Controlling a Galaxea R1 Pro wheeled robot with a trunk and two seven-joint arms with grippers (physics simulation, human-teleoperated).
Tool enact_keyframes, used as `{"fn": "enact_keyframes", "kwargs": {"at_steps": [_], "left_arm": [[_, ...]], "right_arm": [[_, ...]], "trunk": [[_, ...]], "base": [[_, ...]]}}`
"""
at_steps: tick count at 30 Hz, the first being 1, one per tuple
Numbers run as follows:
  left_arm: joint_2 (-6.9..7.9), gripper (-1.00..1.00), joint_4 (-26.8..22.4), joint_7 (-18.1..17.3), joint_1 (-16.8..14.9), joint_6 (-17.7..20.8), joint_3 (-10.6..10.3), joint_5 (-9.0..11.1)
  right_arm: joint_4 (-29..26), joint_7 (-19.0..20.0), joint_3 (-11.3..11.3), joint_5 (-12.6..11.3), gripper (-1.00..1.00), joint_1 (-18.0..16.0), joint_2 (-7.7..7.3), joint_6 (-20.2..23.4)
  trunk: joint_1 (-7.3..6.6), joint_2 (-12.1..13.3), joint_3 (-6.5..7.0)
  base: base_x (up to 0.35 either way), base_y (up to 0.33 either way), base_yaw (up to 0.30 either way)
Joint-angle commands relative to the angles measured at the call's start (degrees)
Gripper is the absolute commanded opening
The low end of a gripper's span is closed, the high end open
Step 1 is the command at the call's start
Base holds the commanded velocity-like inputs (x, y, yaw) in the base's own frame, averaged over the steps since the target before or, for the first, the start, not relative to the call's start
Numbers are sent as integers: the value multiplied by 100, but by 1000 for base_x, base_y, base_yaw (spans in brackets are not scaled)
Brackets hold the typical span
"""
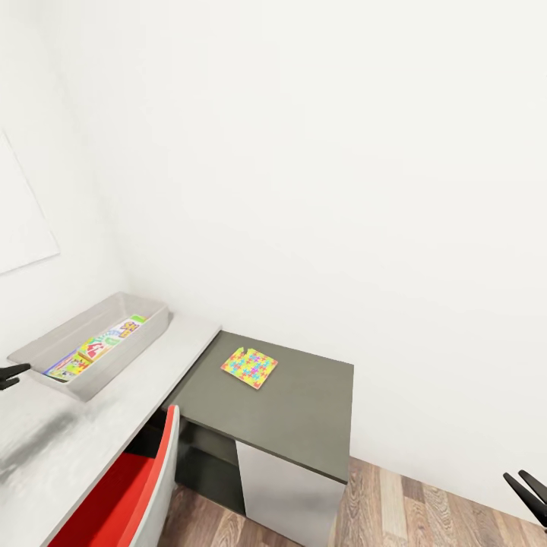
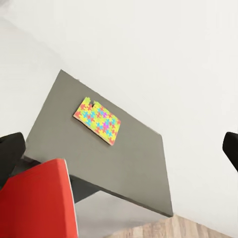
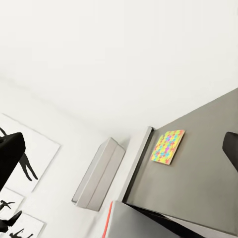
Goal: Put all the toys in the child's room - the three board games (two on the bed and one on the table), the two jigsaw puzzles on the table, and the tennis ball on the table - inside the toy box on the table in the child's room.
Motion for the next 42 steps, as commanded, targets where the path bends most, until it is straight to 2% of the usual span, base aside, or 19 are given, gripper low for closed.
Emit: {"fn": "enact_keyframes", "kwargs": {"at_steps": [1,4,6,9,12,13,15,16,18,20,23,24,26,27,30,31,35,38,42], "left_arm": [[-115,100,2,256,-5,-85,-171,3],[-344,100,-9,678,-6,-281,-410,-9],[-450,100,-26,806,-6,-362,-520,-11],[-681,100,-57,954,-6,-559,-847,-17],[-997,100,-73,1044,-10,-1142,-1375,-88],[-1050,100,-75,1054,-11,-1309,-1479,-142],[-1134,100,-77,1069,-9,-1655,-1680,-324],[-1191,100,-78,1084,-8,-1995,-1871,-588],[-1241,100,-81,1091,-7,-2302,-2049,-879],[-1404,100,-94,1101,-13,-2714,-2297,-1326],[-1586,100,-100,1125,-51,-2854,-2390,-1522],[-1735,100,-103,1177,-131,-2902,-2444,-1614],[-1905,100,-104,1281,-234,-2932,-2501,-1722],[-2079,100,-105,1436,-335,-2950,-2587,-1884],[-2305,100,-106,1699,-479,-2964,-2721,-2227],[-2409,100,-107,1833,-598,-2966,-2784,-2454],[-2546,100,-107,2004,-875,-2915,-2876,-2792],[-2680,100,-105,2073,-1088,-2826,-2908,-2893],[-2962,100,-94,2114,-1411,-2495,-2926,-3001]], "right_arm": [[-3,-6,3,-36,100,1,-3,47],[-3,-7,2,-32,100,1,-1,42],[-3,-7,2,-30,100,1,4,40],[-3,-7,3,-29,100,1,5,39],[-2,-7,-3,-33,100,1,-13,40],[0,-7,-3,-34,100,1,-15,41],[0,-7,-5,-35,100,1,-18,40],[0,-7,-5,-35,100,1,-20,39],[-1,-7,-3,-36,100,1,-21,38],[-2,-7,0,-36,100,1,-18,38],[-2,-7,1,-36,100,1,-17,37],[-2,-7,2,-36,100,1,-16,37],[-3,-7,2,-36,100,1,-16,37],[-3,-7,2,-36,100,1,-15,36],[-3,-7,2,-36,100,1,-15,32],[-3,-7,2,-36,100,1,-15,31],[-3,-7,1,-36,100,1,-15,29],[-2,-7,2,-34,100,1,-15,29],[-2,-6,-2,-35,100,1,-19,29]], "trunk": [[4,-12,-10],[4,-12,-10],[4,-12,-10],[4,-12,-10],[4,-12,-10],[4,-12,-10],[4,-12,-10],[4,-12,-10],[4,-12,-10],[4,-12,-10],[4,-12,-10],[4,-12,-10],[4,-12,-10],[4,-12,-10],[4,-12,-10],[4,-12,-10],[4,-12,-10],[4,-12,-10],[4,-12,-10]], "base": [[0,0,0],[0,0,0],[0,0,0],[0,0,0],[0,0,0],[0,0,0],[0,0,0],[0,0,0],[0,0,0],[0,0,0],[0,0,0],[0,0,0],[0,0,0],[0,0,0],[0,0,0],[0,0,0],[0,0,0],[0,0,0],[0,0,0]]}}
